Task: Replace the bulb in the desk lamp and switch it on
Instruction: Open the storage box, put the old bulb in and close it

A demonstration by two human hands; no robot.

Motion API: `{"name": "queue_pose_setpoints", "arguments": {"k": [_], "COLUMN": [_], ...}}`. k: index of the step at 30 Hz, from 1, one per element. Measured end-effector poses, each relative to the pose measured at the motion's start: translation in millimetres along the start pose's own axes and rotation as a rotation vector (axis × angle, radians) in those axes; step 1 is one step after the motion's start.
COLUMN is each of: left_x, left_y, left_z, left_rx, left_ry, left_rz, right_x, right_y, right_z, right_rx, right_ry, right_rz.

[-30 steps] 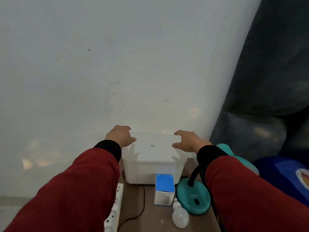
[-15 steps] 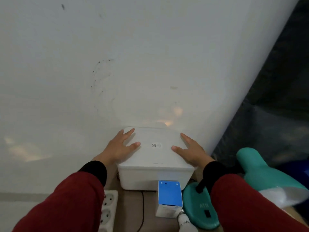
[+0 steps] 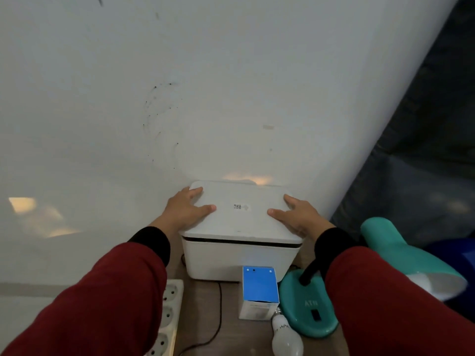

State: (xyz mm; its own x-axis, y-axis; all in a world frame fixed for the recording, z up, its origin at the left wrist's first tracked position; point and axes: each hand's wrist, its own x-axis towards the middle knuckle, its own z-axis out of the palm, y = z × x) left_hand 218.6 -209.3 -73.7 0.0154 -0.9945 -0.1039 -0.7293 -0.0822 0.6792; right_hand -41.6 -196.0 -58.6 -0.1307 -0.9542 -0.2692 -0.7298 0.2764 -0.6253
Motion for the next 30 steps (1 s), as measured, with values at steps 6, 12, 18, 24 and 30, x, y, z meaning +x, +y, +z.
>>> {"name": "queue_pose_setpoints", "arguments": {"k": [6,12,18,24,30], "left_x": [-27.7,-98.1,-185.2,-267.2,-328.2], "left_y": [16.2,17.4,4.0,-19.5,-39.1], "left_z": [-21.3,-30.0,-12.3,29.0,75.7], "left_rx": [0.018,0.054,0.128,0.193,0.193], "left_ry": [0.036,0.062,0.044,-0.055,-0.16], "left_rz": [0.034,0.035,0.028,-0.019,-0.05], "right_x": [-31.4,-102.7,-185.2,-261.5,-312.4], "right_y": [-15.8,-5.2,34.6,90.3,145.4], "right_z": [-16.3,-10.9,17.8,50.1,80.5], "right_rx": [-0.028,-0.035,0.005,0.032,-0.029], "right_ry": [0.044,0.073,0.068,0.042,-0.002], "right_rz": [-0.051,-0.082,-0.069,-0.023,0.045]}}
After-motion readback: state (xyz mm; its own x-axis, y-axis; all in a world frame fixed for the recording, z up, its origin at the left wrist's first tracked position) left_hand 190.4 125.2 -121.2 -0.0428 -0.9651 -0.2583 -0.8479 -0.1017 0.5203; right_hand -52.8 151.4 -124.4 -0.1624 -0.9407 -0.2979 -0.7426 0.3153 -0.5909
